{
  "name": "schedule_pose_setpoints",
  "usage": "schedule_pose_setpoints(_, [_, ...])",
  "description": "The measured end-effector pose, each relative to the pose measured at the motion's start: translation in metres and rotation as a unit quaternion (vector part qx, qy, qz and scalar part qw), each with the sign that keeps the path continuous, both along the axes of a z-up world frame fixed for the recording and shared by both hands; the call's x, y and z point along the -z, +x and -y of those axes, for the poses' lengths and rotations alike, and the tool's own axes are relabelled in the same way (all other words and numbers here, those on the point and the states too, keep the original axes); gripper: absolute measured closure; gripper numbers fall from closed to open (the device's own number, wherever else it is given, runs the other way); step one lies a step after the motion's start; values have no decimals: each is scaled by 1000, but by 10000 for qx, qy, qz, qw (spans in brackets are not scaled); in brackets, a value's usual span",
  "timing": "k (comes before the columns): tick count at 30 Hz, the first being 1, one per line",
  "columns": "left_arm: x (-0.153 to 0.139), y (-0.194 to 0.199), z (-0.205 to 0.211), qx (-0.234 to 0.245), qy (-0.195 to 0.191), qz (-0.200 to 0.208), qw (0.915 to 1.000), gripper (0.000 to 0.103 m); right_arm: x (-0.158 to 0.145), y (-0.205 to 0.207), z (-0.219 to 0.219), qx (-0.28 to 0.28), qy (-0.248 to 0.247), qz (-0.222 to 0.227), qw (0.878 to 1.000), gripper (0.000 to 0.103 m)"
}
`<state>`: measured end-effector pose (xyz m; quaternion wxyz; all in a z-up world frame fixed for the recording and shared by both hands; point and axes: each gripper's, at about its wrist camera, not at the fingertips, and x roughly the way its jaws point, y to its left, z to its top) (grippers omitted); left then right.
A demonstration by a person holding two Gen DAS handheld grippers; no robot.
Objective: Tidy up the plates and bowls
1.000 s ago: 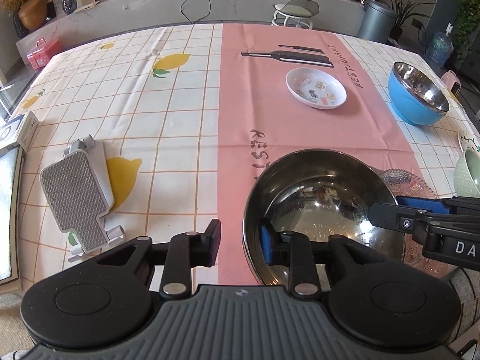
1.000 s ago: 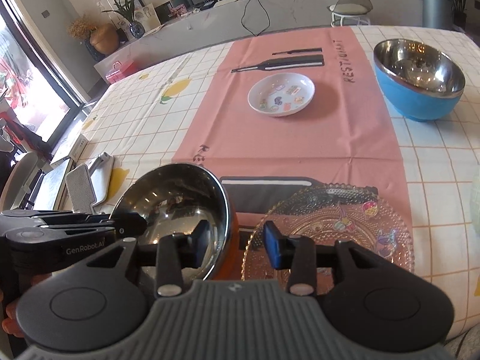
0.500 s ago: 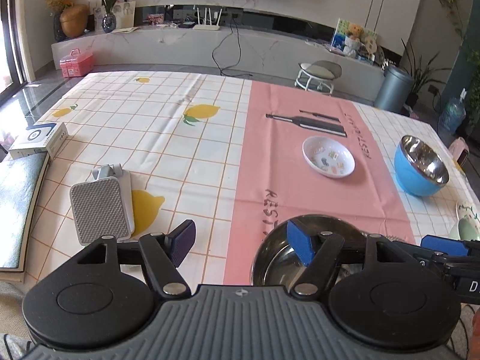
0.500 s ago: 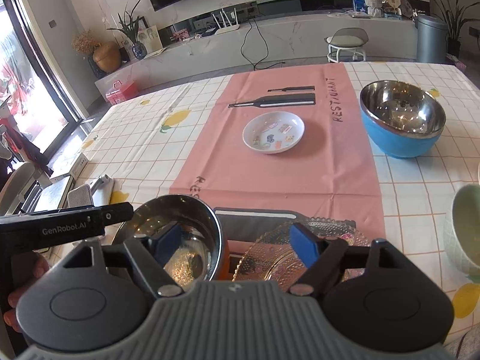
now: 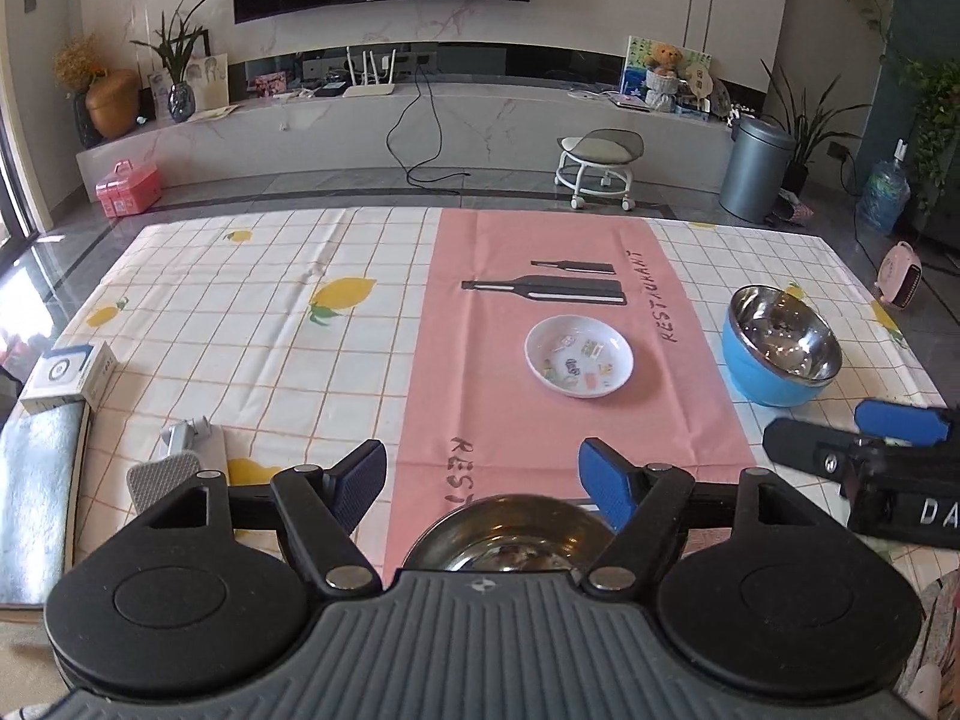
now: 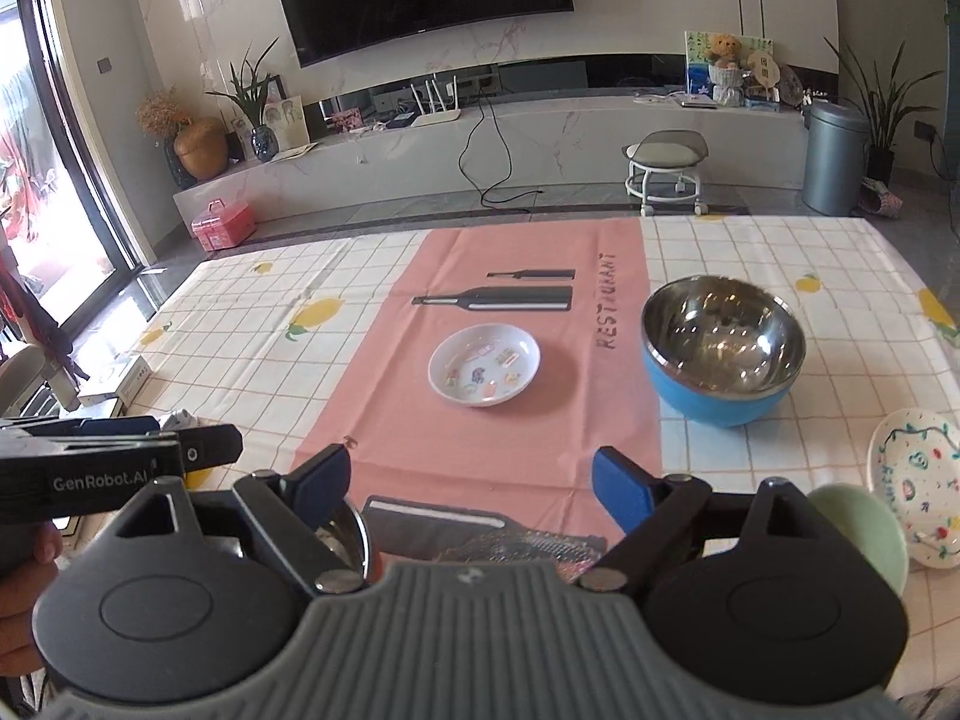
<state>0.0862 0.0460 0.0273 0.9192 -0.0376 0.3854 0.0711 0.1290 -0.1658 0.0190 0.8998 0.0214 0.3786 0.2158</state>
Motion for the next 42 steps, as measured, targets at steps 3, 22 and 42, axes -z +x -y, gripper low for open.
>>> schedule_pose_setpoints(3, [-17, 8, 22, 288, 402, 113, 9987, 17, -21, 15, 16, 229, -11, 188, 9996, 17])
schedule_pose_setpoints(22, [9, 159, 125, 1016, 20, -623, 9929, 20, 27, 129, 129, 1611, 32, -346, 9863, 21])
schedule_pose_setpoints(42, [84, 210, 146, 1132, -389, -1644, 9791, 42, 96, 166, 128, 1642, 27, -1253, 9784, 48])
